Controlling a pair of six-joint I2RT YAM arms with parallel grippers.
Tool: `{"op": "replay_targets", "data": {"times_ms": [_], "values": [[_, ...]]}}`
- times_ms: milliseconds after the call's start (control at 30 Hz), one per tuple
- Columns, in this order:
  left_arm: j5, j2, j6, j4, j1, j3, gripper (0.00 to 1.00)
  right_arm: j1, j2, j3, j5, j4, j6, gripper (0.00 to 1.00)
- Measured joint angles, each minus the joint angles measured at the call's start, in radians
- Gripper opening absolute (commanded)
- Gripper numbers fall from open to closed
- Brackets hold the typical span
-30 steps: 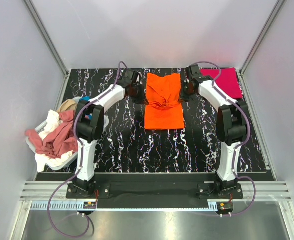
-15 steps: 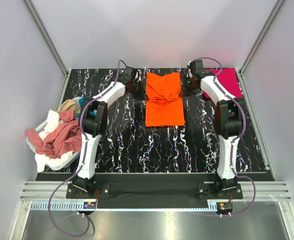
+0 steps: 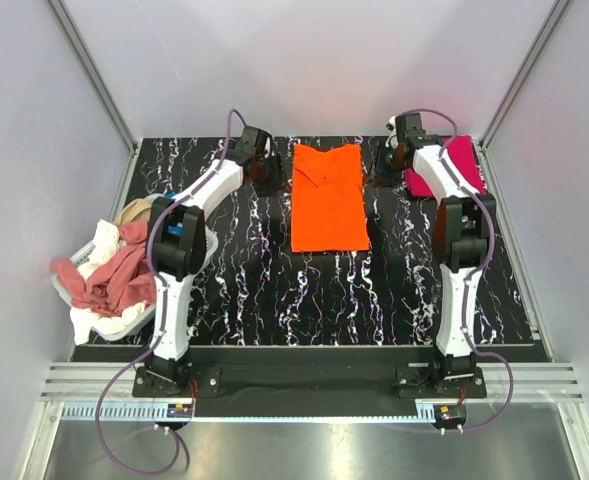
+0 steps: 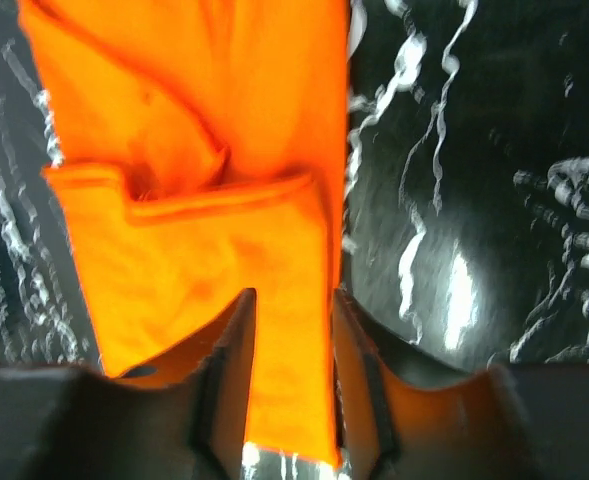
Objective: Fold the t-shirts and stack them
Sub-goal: Fold the tshirt
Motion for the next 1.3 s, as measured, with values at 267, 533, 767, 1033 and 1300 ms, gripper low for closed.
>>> {"op": "replay_targets", "data": {"times_ms": [267,533,767,1033,1300], "values": [[0.060,-0.059,0.020,0.030,-0.066,-0.053,0.45,0.014,-0.127,-0.216,-0.102,0.053,0.023,0.29],[0.086,-0.060,0.024,0.058,-0.101,-0.216,0.44,0.032,-0.210,-0.561,-0.136,0.129,0.068,0.26],[0.077,-0.140,0.016,0.111,-0.111,-0.408,0.45,0.053,-0.385,-0.819,-0.074,0.209,0.096,0.17],[0.063,-0.253,0.013,0.109,-0.120,-0.507,0.48,0.061,-0.537,-0.914,-0.059,0.261,0.114,0.25],[0.132,-0.391,-0.011,0.178,-0.163,-0.558,0.43,0.074,-0.582,-0.932,-0.127,0.315,0.168,0.11]]}}
